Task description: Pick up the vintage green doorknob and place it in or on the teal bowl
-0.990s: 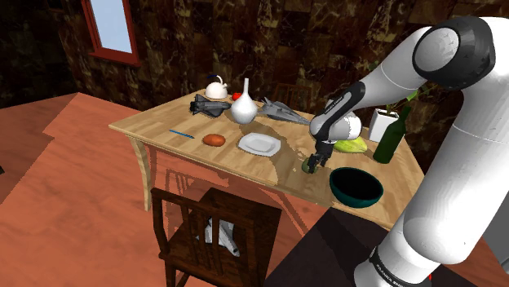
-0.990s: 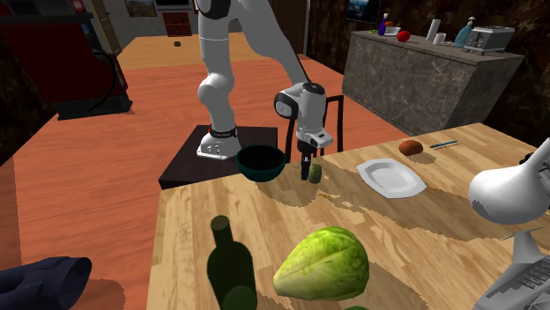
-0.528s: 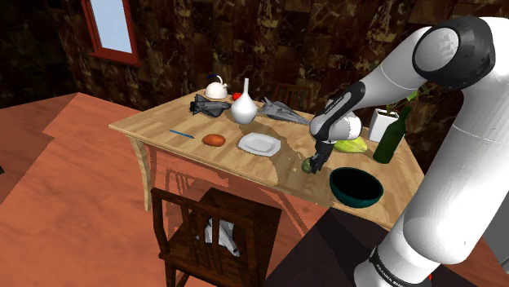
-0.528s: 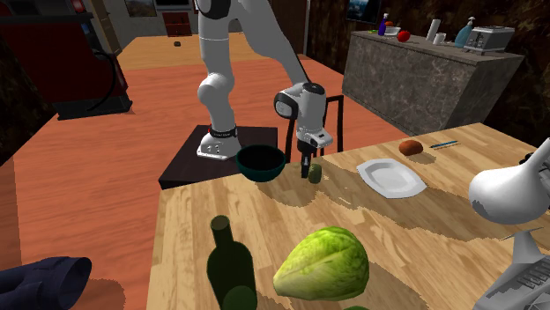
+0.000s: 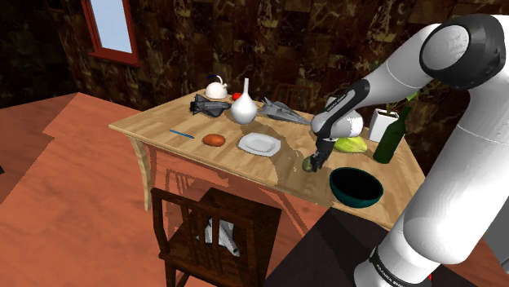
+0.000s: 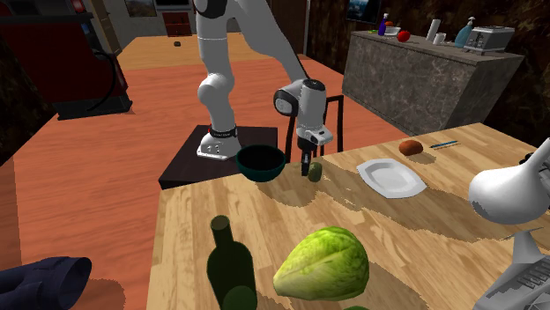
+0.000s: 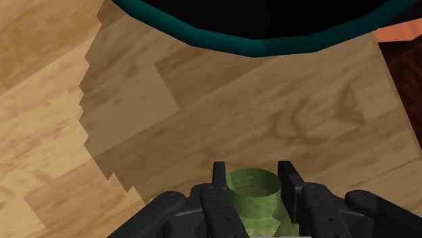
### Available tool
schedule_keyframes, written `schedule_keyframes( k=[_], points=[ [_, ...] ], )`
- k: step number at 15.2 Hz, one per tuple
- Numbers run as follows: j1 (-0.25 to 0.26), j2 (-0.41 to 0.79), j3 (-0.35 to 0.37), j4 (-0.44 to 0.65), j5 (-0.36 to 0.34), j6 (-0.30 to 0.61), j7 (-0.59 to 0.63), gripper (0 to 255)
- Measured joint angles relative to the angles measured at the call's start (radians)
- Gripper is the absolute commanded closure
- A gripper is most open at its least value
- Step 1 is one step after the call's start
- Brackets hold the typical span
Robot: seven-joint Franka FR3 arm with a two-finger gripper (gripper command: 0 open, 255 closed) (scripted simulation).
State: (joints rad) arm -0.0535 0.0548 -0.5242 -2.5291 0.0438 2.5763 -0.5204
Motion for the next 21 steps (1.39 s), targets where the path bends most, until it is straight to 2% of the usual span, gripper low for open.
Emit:
schedule_keyframes(
  k=[9, 21],
  points=[
    [-0.004, -0.123, -0.006, 0.022, -0.104, -0.128, 0.074, 255],
    [-0.016, -0.254, 0.016, 0.086, -0.175, -0.312, 0.129, 255]
  ],
)
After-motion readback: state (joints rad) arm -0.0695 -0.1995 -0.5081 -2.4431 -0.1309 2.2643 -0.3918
